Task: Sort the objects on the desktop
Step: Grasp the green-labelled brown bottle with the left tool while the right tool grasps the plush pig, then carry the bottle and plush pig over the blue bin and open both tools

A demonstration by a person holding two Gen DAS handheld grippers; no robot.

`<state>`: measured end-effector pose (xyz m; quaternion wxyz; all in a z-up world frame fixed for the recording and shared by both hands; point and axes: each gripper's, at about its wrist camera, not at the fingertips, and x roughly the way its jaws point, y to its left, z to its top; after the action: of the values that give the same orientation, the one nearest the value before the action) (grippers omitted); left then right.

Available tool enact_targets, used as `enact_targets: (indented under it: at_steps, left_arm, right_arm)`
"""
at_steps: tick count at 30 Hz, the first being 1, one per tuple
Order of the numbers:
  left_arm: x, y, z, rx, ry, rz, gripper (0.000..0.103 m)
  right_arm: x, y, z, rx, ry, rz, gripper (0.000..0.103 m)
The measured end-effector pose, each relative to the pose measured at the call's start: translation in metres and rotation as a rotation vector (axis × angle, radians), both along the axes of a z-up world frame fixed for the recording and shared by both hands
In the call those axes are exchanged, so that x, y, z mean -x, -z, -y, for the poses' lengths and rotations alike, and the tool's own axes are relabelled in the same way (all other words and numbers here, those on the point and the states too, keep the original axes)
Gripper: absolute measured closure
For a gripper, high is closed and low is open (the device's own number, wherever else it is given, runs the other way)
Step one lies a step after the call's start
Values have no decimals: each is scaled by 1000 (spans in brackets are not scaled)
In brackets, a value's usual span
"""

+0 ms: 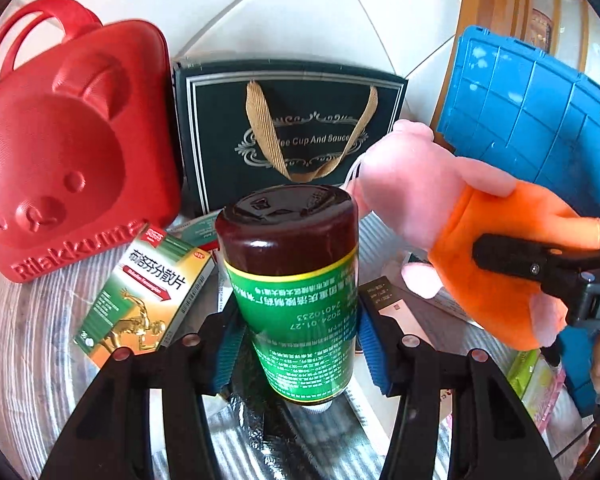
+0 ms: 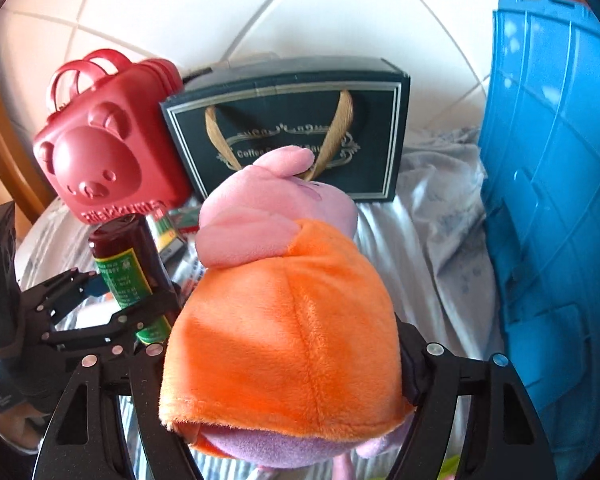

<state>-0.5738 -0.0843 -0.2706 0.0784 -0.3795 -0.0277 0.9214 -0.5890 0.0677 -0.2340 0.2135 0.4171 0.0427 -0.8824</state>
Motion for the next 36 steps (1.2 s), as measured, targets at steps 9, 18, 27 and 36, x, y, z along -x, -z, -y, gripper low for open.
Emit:
enact_targets:
  at_steps: [9,18,27,36]
  left_arm:
    - [-31,-25,12,-1,13,-35,51]
    - [-70,-91,16,17,20,-164,51]
    - [-117,-181,-25,38,125,-320,51]
    - [-152,-257,-124,26,340,-456,51]
  right_arm:
    - [-19,-26,-9,31,21,-51,27]
    - [-60,-87,-21,92,23,-187,27]
    - [-135,-173,-64,292,69,-296,27]
    - [-221,-248,-152,370,197,-454,27]
